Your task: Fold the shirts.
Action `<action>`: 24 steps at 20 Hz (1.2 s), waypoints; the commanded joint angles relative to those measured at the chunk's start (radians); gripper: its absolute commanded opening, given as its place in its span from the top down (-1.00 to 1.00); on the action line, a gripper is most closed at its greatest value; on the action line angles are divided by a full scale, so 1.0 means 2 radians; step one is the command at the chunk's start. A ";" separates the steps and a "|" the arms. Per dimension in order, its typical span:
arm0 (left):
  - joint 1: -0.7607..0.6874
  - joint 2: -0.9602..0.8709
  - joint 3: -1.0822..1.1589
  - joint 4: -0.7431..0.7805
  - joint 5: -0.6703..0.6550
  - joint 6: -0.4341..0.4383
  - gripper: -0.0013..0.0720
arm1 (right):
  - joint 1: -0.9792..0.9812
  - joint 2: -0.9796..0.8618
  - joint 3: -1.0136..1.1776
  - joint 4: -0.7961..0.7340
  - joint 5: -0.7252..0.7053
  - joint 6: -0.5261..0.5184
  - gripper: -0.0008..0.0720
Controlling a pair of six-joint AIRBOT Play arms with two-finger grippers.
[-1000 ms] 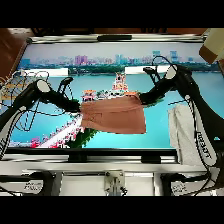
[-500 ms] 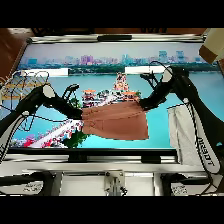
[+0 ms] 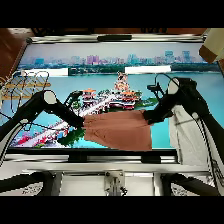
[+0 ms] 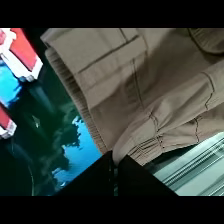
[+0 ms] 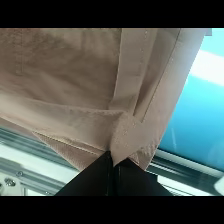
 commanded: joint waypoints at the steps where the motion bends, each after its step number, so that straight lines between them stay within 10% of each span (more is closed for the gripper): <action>1: -0.026 0.006 -0.018 -0.001 0.015 -0.003 0.86 | 0.000 0.101 -0.118 0.023 -0.102 0.013 0.82; 17: -0.077 0.073 -0.120 0.042 0.024 0.006 0.85 | 0.000 0.287 -0.326 0.001 -0.125 -0.038 0.82; 18: -0.077 0.073 -0.121 0.039 0.022 0.006 0.72 | 0.000 0.287 -0.327 0.008 -0.121 -0.039 0.38; 19: -0.077 0.073 -0.121 0.034 0.018 0.006 -0.02 | 0.000 0.287 -0.327 0.014 -0.112 -0.041 -0.50; 20: -0.077 0.074 -0.121 0.030 0.011 0.006 -0.71 | 0.000 0.287 -0.327 0.022 -0.096 -0.047 -0.60; 21: -0.077 0.075 -0.117 0.027 -0.001 0.006 -0.95 | 0.000 0.287 -0.323 0.025 -0.076 -0.054 -0.60; 24: -0.073 0.091 -0.077 0.027 -0.043 0.016 -0.95 | -0.001 0.287 -0.266 0.024 -0.027 -0.065 -0.61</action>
